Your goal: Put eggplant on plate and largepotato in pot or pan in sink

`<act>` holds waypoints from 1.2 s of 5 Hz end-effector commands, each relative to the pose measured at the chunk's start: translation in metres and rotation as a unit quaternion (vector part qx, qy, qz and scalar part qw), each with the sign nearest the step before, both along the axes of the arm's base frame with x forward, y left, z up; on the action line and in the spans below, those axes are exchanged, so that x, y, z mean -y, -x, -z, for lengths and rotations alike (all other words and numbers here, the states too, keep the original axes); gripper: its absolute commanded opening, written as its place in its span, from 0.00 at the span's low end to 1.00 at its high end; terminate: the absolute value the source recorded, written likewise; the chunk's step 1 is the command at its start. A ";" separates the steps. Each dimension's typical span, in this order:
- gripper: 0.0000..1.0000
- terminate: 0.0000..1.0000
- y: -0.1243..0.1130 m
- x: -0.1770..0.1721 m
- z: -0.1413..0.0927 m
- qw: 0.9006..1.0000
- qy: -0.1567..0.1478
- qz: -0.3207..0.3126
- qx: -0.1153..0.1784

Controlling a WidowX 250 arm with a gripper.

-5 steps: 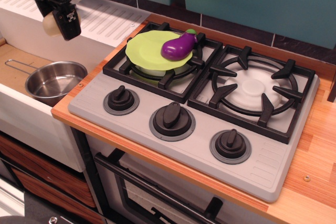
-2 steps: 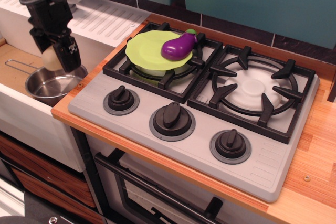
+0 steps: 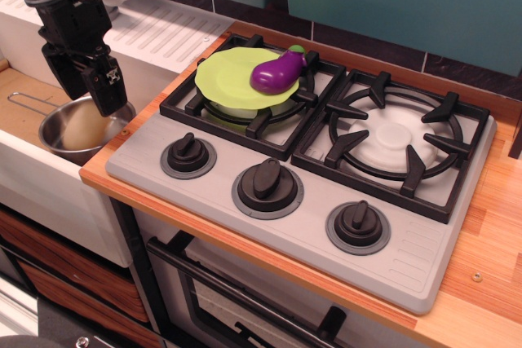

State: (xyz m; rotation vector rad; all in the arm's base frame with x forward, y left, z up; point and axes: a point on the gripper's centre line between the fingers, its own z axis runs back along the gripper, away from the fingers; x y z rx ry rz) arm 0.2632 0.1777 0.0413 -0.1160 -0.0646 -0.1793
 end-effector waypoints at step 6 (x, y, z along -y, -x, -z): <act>1.00 1.00 0.000 0.042 -0.103 0.994 -0.105 -0.017 -0.006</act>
